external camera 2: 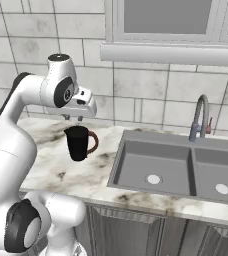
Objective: Turn on the sink faucet and place the jug under the water for a few seconds to fill it up.
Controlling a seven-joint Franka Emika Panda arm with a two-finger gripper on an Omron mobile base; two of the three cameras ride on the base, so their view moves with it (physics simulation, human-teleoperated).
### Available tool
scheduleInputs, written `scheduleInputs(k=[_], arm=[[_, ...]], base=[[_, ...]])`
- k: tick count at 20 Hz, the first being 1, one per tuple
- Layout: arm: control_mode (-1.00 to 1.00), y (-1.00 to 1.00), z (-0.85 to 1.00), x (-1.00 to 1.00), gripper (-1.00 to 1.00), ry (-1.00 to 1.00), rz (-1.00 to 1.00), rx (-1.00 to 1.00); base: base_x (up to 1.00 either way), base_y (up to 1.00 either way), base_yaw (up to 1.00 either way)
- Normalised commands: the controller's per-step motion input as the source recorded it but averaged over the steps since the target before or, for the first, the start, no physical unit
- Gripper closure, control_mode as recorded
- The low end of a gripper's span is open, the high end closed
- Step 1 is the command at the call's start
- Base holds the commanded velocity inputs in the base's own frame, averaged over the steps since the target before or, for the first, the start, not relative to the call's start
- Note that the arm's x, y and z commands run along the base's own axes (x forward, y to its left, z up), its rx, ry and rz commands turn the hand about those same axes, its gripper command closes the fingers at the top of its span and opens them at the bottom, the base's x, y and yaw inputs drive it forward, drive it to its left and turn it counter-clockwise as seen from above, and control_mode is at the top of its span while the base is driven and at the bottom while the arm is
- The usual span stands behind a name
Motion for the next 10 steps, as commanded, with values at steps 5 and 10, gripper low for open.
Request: scheduleInputs(k=[5, 10], arm=[[1.0, 0.0, 0.0, 0.0, -1.0, 0.0, 0.0, 0.0], [1.0, 0.0, 0.0, 0.0, -1.0, 0.0, 0.0, 0.0]], base=[[0.0, -0.01, 0.0], [0.0, -0.76, 0.0]])
